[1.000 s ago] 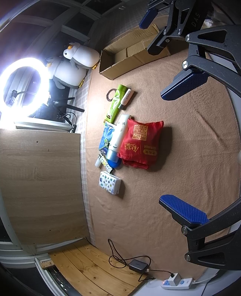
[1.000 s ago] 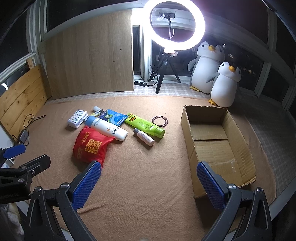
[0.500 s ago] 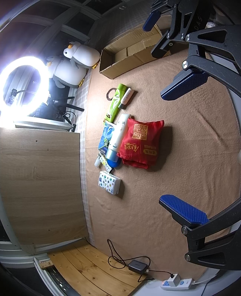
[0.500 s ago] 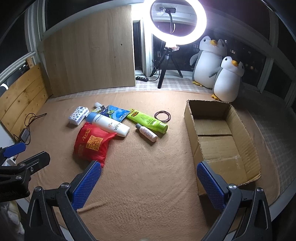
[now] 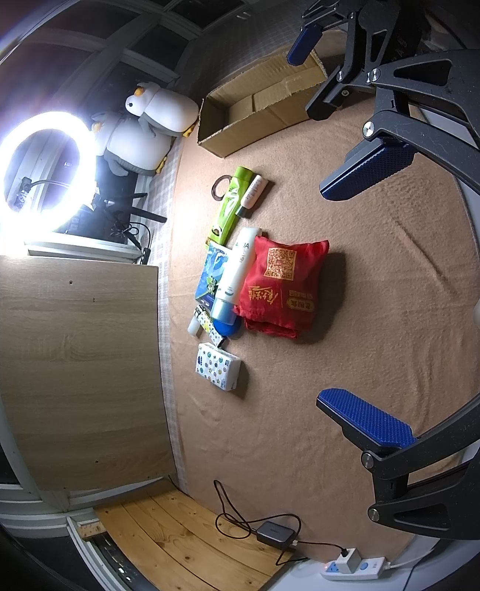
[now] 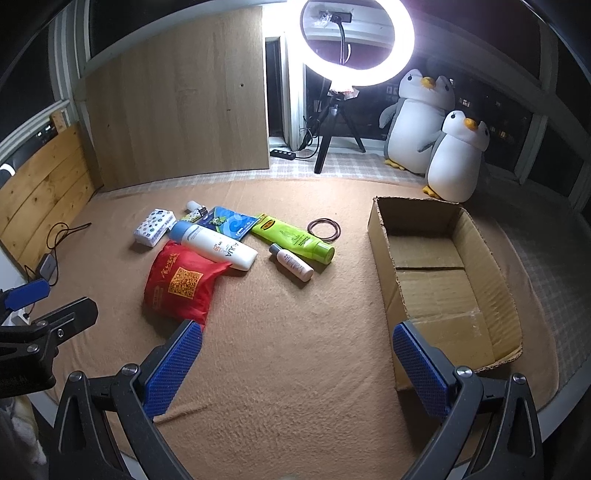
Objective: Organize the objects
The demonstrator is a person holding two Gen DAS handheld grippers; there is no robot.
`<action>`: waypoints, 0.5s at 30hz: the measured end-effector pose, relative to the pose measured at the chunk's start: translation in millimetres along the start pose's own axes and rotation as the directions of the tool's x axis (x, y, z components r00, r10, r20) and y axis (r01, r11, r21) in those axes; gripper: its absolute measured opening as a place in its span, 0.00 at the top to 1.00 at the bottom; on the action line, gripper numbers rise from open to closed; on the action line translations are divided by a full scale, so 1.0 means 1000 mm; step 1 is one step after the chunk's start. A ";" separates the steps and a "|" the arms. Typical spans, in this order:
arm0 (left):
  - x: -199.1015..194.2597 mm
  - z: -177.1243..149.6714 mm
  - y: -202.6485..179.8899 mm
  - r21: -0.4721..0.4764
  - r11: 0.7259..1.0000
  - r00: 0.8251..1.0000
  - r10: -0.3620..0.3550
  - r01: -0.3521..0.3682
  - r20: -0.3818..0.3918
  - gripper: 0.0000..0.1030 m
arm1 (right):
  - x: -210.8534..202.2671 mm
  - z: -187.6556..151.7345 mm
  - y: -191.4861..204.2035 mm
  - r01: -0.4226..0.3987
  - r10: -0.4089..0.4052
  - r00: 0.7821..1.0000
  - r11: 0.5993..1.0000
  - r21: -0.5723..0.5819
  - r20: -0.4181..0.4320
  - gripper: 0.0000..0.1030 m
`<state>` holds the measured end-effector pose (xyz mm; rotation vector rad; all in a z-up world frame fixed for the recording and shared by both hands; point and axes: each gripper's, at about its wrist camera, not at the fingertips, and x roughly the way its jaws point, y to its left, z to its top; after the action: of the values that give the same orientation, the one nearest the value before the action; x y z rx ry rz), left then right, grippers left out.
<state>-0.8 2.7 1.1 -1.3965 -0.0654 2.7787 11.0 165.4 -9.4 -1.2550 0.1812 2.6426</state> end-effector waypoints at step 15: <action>0.030 0.006 0.031 -0.044 0.999 0.999 0.018 -0.019 -0.029 0.00 | 0.021 -0.008 -0.001 -0.031 0.031 0.998 0.999 0.015 -0.058 0.01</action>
<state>-23.6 -26.6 -21.0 -1.4543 -0.1143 2.7876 4.6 168.0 -30.7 -1.3361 0.2300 2.6275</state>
